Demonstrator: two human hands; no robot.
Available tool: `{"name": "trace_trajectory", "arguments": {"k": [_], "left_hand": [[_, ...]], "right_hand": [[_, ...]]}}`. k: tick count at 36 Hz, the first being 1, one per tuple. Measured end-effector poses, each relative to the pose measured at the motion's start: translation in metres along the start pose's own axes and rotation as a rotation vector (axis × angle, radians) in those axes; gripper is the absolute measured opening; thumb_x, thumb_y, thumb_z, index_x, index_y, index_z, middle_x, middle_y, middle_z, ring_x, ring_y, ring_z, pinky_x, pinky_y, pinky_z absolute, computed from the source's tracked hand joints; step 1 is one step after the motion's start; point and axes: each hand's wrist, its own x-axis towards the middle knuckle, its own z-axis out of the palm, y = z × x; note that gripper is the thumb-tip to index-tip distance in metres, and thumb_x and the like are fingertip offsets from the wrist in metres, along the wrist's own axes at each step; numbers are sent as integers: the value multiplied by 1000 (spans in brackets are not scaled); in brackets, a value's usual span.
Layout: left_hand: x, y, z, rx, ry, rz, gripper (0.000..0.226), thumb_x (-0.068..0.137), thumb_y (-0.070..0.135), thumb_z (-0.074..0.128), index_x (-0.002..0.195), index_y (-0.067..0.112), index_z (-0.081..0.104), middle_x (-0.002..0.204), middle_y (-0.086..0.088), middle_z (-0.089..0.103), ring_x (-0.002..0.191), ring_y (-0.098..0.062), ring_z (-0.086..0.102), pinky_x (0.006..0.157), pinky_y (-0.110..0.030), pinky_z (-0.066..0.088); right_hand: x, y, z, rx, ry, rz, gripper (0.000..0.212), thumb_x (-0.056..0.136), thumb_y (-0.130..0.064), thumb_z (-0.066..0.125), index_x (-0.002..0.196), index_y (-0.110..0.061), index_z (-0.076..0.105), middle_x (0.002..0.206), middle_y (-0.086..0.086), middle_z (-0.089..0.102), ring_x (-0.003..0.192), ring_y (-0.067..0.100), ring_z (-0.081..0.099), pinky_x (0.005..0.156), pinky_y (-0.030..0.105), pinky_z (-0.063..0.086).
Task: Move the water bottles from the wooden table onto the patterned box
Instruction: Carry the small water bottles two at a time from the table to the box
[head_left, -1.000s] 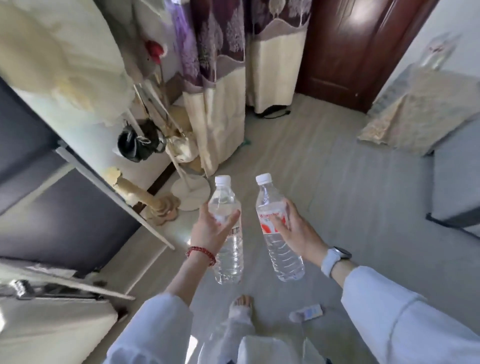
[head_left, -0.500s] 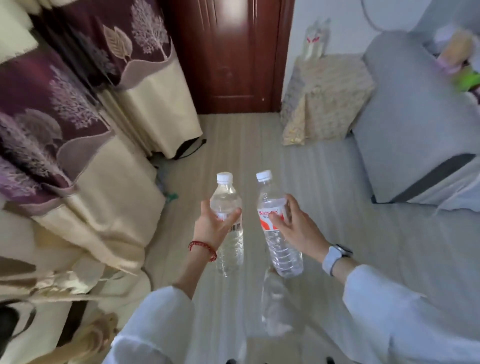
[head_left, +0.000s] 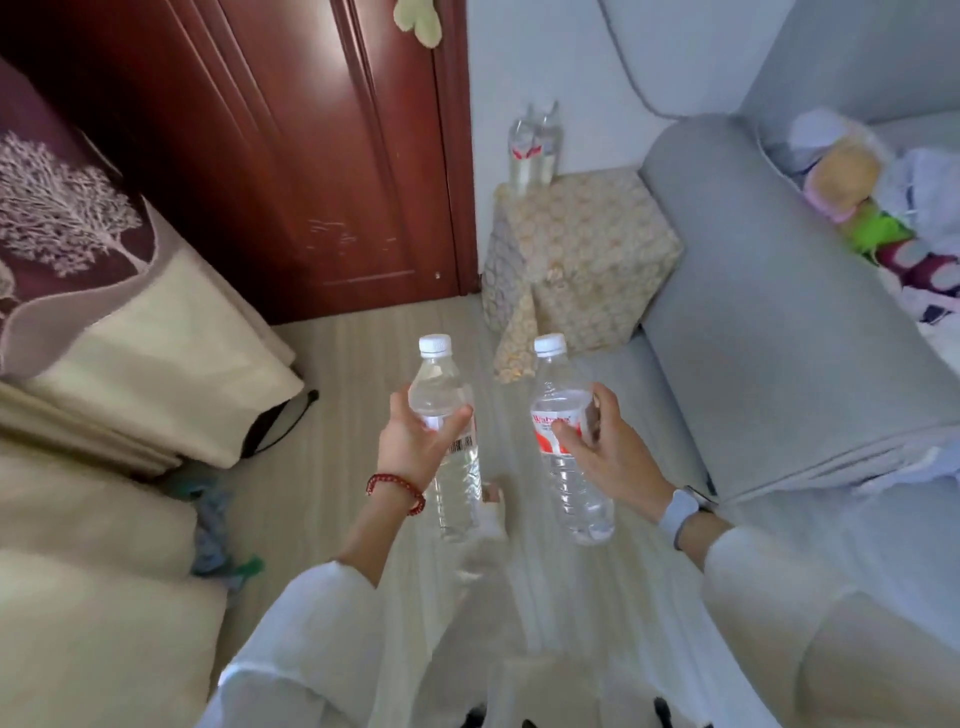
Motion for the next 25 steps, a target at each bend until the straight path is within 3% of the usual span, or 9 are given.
{"name": "trace_trajectory", "arguments": {"k": [4,8,13,18,20,23,25], "left_hand": [[98,35,21,-15,-38,1,48,77,36,69,108,12,42,77,13,52,74,-12,54,69,-27,40],[189,78,44,-31,-84,22,51,76,36,70,112,12,43,81,14,53,81,-14,55,73,-27,41],[279,140,84,-81,-191,68,54,75,29,73,117,13,43,90,12,56,88,-15,57,76,-28,44],[361,183,139,-151,-292,81,57,71,20,77,116,18,42,100,3,60,92,-15,59,80,-27,47],[392,197,165,-156,-305,62,59,68,20,79,113,22,40,98,3,61,90,-14,60,77,-26,48],[438,215,209,-127,-317,39,68,65,21,81,119,18,40,101,-1,61,89,-16,60,78,-28,50],[469,226,237,-97,-305,21,77,64,23,82,126,15,37,103,-2,60,91,-17,59,82,-31,50]], "right_hand": [[97,-12,-19,29,74,10,58,85,-41,58,130,-22,27,101,-10,56,89,18,58,80,36,46],[187,-24,-44,54,93,87,68,83,-44,58,136,-23,21,106,-1,57,95,25,60,87,45,48],[281,-32,-86,176,135,136,73,81,-38,63,138,-20,22,112,-11,49,100,15,56,93,40,49],[372,-17,-124,246,144,127,78,78,-33,68,138,-20,20,116,-6,48,102,14,54,94,33,47],[411,-6,-137,257,155,116,77,77,-27,71,136,-18,22,118,-3,47,99,13,54,88,26,46],[474,16,-158,229,151,129,72,77,-24,72,131,-14,26,107,2,49,74,3,49,66,14,40],[517,32,-170,228,130,148,71,76,-26,73,129,-14,27,106,3,49,75,6,49,66,16,39]]}}
